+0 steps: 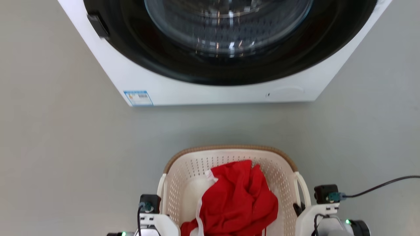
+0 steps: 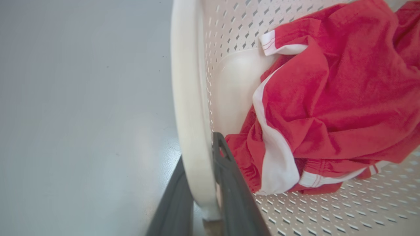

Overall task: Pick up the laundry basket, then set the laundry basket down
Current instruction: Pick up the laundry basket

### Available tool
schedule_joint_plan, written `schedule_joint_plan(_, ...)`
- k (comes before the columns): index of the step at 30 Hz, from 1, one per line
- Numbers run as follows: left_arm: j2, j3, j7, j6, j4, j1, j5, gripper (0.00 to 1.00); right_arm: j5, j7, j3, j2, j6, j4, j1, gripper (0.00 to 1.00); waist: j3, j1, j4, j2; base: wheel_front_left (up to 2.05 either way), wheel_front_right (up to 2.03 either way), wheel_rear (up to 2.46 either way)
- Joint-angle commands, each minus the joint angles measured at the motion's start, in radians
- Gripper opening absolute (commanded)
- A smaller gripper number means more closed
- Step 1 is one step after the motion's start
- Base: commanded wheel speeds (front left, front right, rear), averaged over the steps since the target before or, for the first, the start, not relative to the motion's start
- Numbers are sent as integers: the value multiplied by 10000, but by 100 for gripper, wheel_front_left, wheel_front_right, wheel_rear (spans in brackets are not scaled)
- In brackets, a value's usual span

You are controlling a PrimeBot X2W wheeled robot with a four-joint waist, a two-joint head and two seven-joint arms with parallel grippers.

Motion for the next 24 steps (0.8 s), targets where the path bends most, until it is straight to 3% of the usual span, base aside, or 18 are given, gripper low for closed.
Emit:
schedule_joint_plan(1, 371, 100, -40, 32, 83, 185, -79, 0, 216, 60, 479, -22, 71, -135, 357, 0, -833, 0, -73, 0, 0, 0, 0)
schedule_joint_plan(24, 371, -529, 70, -63, 466, 1282, -622, 0, 2094, 258, 2251, -22, 71, -113, 1506, 0, -2976, 0, -131, 0, 0, 0, 0)
